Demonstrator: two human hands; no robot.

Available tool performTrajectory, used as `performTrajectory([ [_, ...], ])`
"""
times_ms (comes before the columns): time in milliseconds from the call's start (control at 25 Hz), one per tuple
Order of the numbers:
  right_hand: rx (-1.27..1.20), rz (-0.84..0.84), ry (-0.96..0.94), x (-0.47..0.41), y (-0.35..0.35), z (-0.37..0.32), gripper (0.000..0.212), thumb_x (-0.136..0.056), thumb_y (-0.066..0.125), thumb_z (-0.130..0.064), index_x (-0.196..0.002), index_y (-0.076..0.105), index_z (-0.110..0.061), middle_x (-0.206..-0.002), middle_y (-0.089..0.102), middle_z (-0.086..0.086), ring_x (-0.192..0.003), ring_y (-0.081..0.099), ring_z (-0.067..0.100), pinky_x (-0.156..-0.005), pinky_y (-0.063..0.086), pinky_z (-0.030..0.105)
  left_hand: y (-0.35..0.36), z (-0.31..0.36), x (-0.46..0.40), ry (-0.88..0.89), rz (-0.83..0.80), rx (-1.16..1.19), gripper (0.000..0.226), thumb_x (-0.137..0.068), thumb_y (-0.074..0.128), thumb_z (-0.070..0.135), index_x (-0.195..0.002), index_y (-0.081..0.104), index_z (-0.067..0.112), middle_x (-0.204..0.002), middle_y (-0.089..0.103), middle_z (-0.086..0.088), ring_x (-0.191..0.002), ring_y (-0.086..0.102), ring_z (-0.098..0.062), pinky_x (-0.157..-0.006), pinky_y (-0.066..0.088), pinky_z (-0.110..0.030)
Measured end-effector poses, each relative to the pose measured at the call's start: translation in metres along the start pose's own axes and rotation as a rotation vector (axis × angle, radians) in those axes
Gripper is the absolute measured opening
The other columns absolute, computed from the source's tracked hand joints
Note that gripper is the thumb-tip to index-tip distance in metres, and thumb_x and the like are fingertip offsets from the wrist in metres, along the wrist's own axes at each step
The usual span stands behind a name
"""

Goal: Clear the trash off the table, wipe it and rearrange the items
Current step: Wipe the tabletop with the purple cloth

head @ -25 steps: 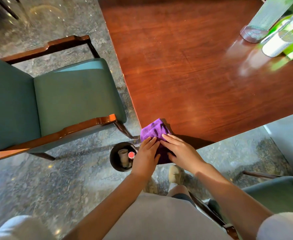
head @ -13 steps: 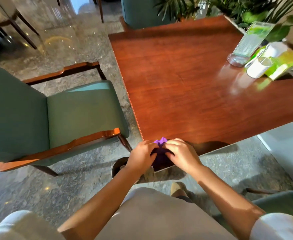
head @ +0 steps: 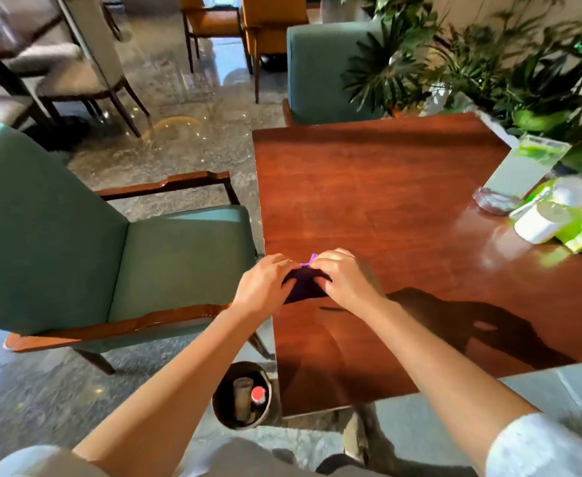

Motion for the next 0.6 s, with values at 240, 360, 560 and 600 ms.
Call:
performTrajectory([
  [240,-0.050,-0.106,-0.136,-0.071,-0.013,0.034,0.026,-0.082,0.061,-0.005,-0.105,0.069,-0.014,-0.111,0.068,0.005,-0.107,0.055,0.027,-0.086,0.050,0.038,-0.004,-0.005,-0.058,-0.169,0.087,-0.066,0.028,-0.087,0.059,0.015,-0.114,0.065,0.020,-0.112,0.065,-0.002,-0.108,0.057,-0.022,-0.083,0.049,-0.035],
  [360,-0.089,-0.111,-0.181,-0.106,-0.012,0.041,0.025,-0.082,0.061,-0.005,-0.103,0.071,-0.015,-0.108,0.069,0.007,-0.104,0.056,0.028,-0.084,0.051,0.041,-0.007,-0.017,-0.082,-0.232,0.124,-0.075,0.028,-0.085,0.059,0.013,-0.111,0.066,0.021,-0.108,0.066,-0.001,-0.105,0.058,-0.023,-0.080,0.052,-0.037],
  [560,-0.110,-0.143,-0.175,-0.150,0.004,0.056,0.024,-0.084,0.058,-0.005,-0.104,0.070,-0.012,-0.110,0.067,0.007,-0.106,0.054,0.028,-0.083,0.050,0.043,-0.003,-0.050,-0.124,-0.280,0.062,-0.114,0.030,-0.087,0.056,0.012,-0.114,0.064,0.021,-0.110,0.063,-0.001,-0.107,0.056,-0.023,-0.078,0.052,-0.038],
  [600,-0.106,-0.147,-0.163,-0.160,0.009,0.061,0.025,-0.084,0.057,-0.005,-0.105,0.069,-0.012,-0.111,0.067,0.007,-0.106,0.053,0.028,-0.083,0.050,0.042,-0.001,-0.057,-0.134,-0.273,0.048,-0.123,0.030,-0.087,0.056,0.012,-0.115,0.064,0.020,-0.110,0.063,-0.002,-0.107,0.055,-0.023,-0.077,0.052,-0.037],
])
Point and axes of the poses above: each hand's wrist, its own x-axis away from the middle knuckle, its own y-axis out of the palm, z = x × y, the point moved 7 cm from there along -x, towards the middle knuckle
